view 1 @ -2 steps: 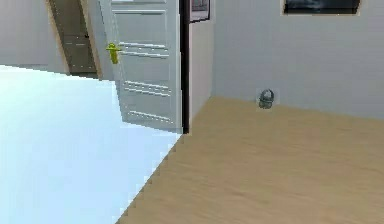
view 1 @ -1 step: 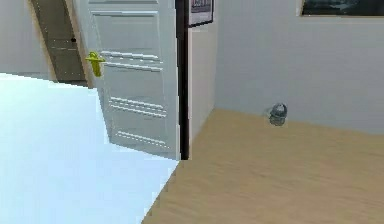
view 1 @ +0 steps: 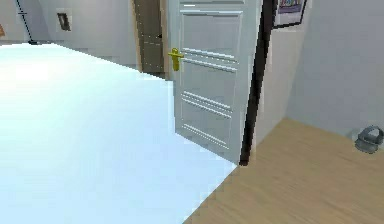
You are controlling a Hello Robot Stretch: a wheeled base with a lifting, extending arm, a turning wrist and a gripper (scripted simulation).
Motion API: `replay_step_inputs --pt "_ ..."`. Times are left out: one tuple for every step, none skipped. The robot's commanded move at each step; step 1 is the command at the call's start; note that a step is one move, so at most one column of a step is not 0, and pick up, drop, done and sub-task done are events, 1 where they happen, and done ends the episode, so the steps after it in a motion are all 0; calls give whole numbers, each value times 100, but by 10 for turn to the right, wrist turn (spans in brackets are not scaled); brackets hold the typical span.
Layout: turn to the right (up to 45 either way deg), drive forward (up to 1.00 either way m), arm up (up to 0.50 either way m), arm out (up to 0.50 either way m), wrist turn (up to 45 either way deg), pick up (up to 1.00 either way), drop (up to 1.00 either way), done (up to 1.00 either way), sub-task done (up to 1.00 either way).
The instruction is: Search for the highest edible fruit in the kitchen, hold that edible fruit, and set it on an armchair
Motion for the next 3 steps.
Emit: replay_step_inputs --pt "0 45 0 0 0 0 0 0 0" --pt "-450 0 0 0 0 0 0 0 0" --pt "0 100 0 0 0 0 0 0 0"
